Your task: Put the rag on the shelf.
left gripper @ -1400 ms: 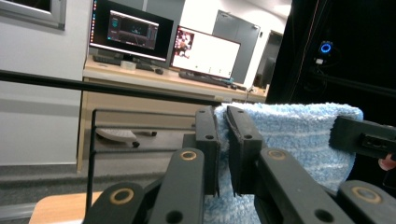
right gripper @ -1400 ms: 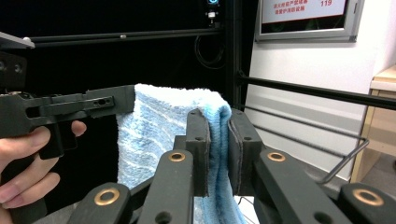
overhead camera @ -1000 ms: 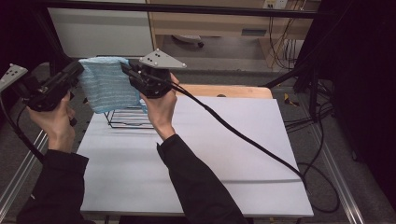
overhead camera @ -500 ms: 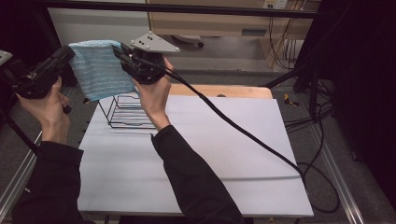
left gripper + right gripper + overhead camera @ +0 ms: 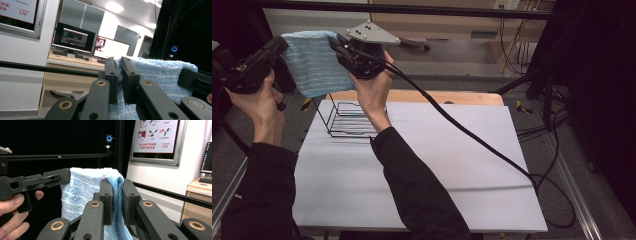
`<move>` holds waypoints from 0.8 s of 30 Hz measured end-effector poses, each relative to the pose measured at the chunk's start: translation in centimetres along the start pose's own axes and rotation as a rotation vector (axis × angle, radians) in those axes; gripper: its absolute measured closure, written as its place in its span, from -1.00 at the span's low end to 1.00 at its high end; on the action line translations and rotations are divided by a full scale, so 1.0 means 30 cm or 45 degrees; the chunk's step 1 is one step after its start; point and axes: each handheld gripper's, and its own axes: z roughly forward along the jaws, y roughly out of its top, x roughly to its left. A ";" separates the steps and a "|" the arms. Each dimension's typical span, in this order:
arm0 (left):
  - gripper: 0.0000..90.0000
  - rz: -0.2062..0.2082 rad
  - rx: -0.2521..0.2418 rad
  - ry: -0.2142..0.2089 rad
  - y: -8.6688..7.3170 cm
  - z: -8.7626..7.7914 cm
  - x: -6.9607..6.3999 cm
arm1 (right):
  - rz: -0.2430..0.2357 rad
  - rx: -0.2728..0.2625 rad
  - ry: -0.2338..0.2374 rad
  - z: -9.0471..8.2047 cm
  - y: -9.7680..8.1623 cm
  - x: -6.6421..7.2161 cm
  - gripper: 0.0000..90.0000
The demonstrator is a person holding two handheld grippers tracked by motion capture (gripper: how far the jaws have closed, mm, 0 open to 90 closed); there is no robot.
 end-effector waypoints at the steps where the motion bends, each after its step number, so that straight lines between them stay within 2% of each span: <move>1: 0.86 -0.003 -0.002 -0.004 0.002 0.003 0.000 | 0.001 -0.003 -0.004 0.002 0.004 -0.002 0.80; 6: 0.86 0.010 -0.008 -0.008 0.016 0.024 -0.007 | -0.010 -0.017 -0.015 0.006 0.029 -0.017 0.80; 16: 0.86 0.036 0.009 0.010 0.042 0.079 -0.015 | 0.012 -0.030 -0.029 0.025 0.047 -0.063 0.80; 19: 0.86 0.026 0.011 0.006 0.049 0.095 -0.009 | 0.022 -0.035 -0.028 0.034 0.048 -0.076 0.80; 21: 0.86 0.015 0.004 0.002 0.056 0.100 -0.004 | 0.015 -0.037 -0.025 0.041 0.053 -0.082 0.80; 24: 0.86 0.030 -0.001 0.012 0.068 0.106 -0.003 | 0.000 -0.039 -0.029 0.051 0.067 -0.084 0.80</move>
